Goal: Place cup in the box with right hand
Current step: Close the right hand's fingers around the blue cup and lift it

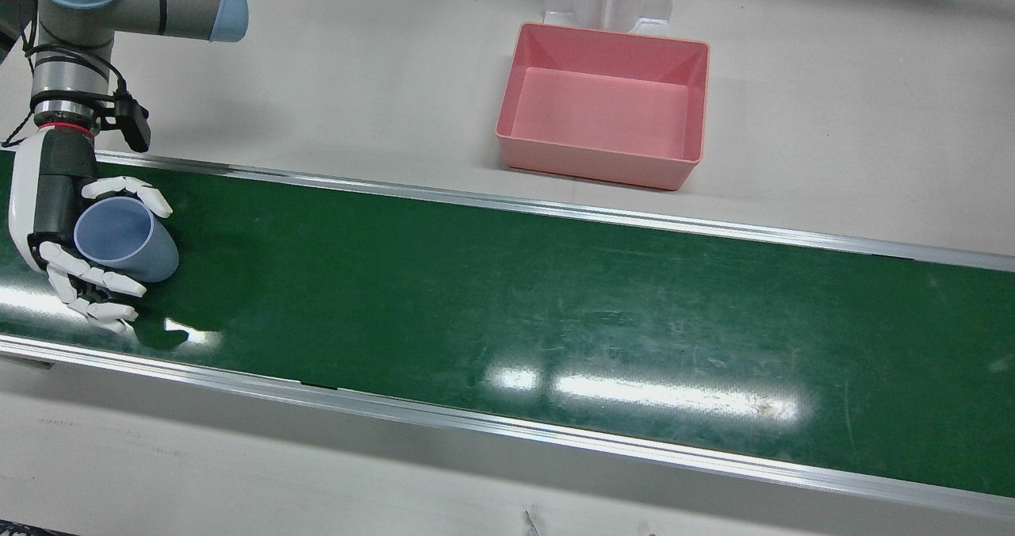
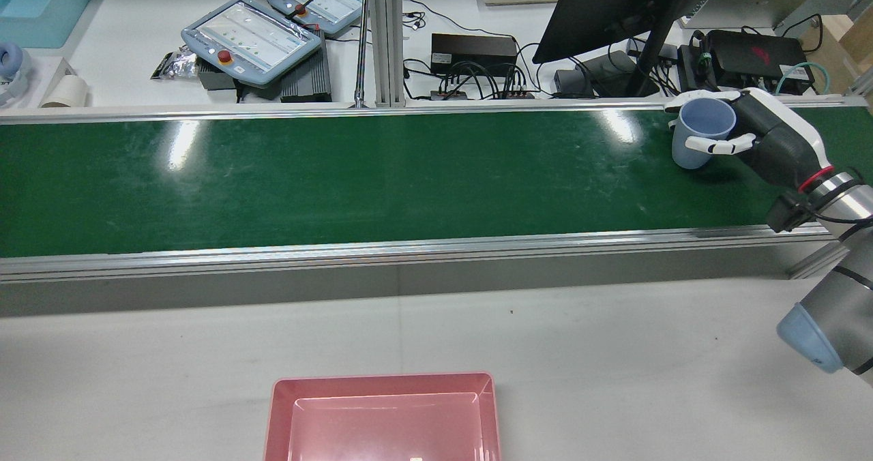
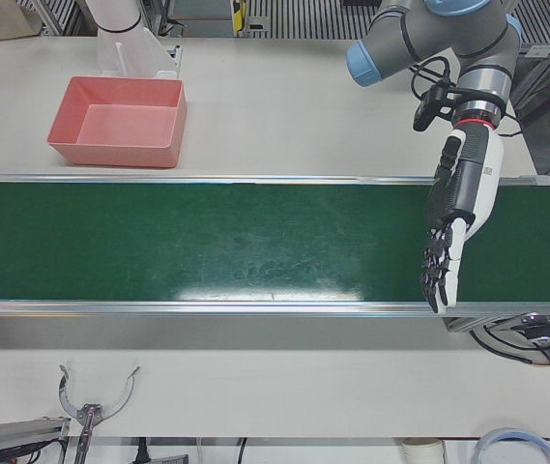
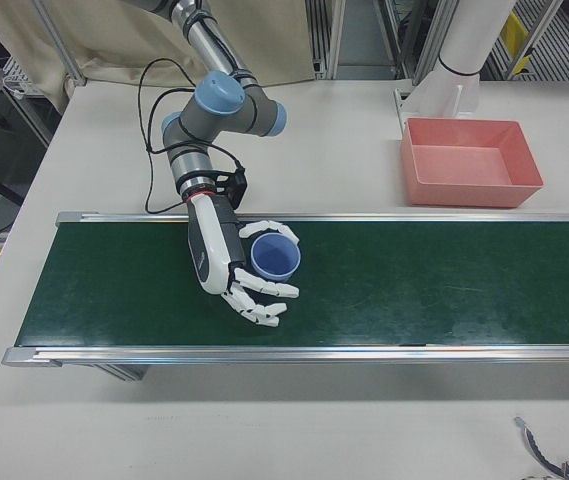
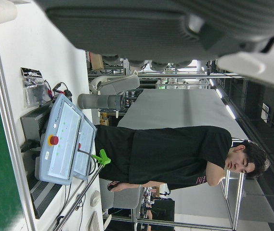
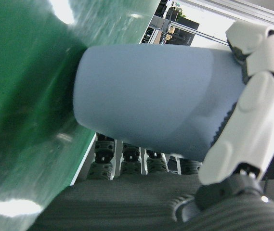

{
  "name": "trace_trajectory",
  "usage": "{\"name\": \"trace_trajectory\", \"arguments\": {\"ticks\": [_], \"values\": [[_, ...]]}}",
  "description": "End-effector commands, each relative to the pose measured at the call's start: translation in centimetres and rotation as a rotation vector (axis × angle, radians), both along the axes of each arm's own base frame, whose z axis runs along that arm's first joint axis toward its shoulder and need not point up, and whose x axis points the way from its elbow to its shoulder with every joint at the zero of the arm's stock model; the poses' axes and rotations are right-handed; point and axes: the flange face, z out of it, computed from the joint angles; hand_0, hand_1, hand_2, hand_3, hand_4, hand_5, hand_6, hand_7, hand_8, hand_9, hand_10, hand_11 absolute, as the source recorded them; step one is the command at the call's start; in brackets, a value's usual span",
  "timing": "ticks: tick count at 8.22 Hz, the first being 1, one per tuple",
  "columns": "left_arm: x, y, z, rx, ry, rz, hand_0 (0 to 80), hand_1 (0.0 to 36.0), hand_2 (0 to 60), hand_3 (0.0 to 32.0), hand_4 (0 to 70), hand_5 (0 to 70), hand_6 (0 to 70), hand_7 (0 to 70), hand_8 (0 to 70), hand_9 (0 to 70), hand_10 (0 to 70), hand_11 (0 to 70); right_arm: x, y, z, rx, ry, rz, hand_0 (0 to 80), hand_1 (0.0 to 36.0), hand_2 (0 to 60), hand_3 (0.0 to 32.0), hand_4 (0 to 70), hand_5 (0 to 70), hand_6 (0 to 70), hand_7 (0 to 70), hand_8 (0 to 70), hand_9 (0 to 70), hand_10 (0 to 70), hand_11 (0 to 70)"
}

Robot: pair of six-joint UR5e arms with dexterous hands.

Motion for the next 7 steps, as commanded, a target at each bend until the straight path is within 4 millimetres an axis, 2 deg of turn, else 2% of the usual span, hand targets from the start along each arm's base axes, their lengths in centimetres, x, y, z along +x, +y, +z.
{"name": "trace_trajectory", "arguments": {"ticks": [1, 2, 3, 4, 5, 6, 7], "values": [[0.0, 0.0, 0.0, 0.000, 0.000, 0.000, 0.0, 0.0, 0.0, 0.0, 0.0, 0.0, 0.0, 0.0, 0.0, 0.0, 0.0, 0.0, 4.0, -0.7, -1.7, 0.023, -0.041, 0.079, 51.1, 36.0, 60.0, 0.0, 53.8, 17.1, 34.7, 70.0, 54.1, 70.0, 43.6, 63.1], [0.0, 0.0, 0.0, 0.000, 0.000, 0.000, 0.0, 0.0, 0.0, 0.0, 0.0, 0.0, 0.0, 0.0, 0.0, 0.0, 0.0, 0.0, 7.0, -0.3, -6.0, 0.099, -0.092, 0.120, 50.8, 36.0, 60.0, 0.0, 56.9, 16.2, 33.4, 70.0, 51.9, 70.0, 40.9, 59.1], [0.0, 0.0, 0.1, 0.000, 0.000, 0.000, 0.0, 0.0, 0.0, 0.0, 0.0, 0.0, 0.0, 0.0, 0.0, 0.0, 0.0, 0.0, 7.8, 0.3, -10.1, 0.162, -0.121, 0.128, 49.3, 36.0, 60.0, 0.0, 56.6, 15.3, 32.6, 70.0, 49.9, 70.0, 37.2, 54.0], [0.0, 0.0, 0.1, -0.002, 0.000, 0.000, 0.0, 0.0, 0.0, 0.0, 0.0, 0.0, 0.0, 0.0, 0.0, 0.0, 0.0, 0.0, 7.3, 1.5, -13.1, 0.177, -0.129, 0.110, 49.5, 36.0, 60.0, 0.0, 60.3, 14.9, 32.5, 70.0, 49.2, 70.0, 35.8, 52.3], [0.0, 0.0, 0.0, 0.000, 0.000, 0.000, 0.0, 0.0, 0.0, 0.0, 0.0, 0.0, 0.0, 0.0, 0.0, 0.0, 0.0, 0.0, 4.9, 1.2, -17.6, 0.233, -0.151, 0.063, 49.7, 36.0, 60.0, 0.0, 58.5, 15.0, 32.2, 70.0, 49.3, 70.0, 35.7, 52.2], [0.0, 0.0, 0.0, 0.000, 0.000, 0.002, 0.0, 0.0, 0.0, 0.0, 0.0, 0.0, 0.0, 0.0, 0.0, 0.0, 0.0, 0.0, 0.6, 2.5, -21.7, 0.284, -0.190, -0.027, 51.1, 36.0, 60.0, 0.0, 56.5, 15.0, 32.0, 70.0, 48.3, 70.0, 34.1, 50.2], [0.0, 0.0, 0.0, 0.000, 0.000, 0.000, 0.0, 0.0, 0.0, 0.0, 0.0, 0.0, 0.0, 0.0, 0.0, 0.0, 0.0, 0.0, -4.6, 6.6, -25.6, 0.337, -0.212, -0.145, 52.7, 36.0, 60.0, 0.0, 54.2, 14.7, 31.5, 70.0, 46.9, 70.0, 31.9, 47.4]]}}
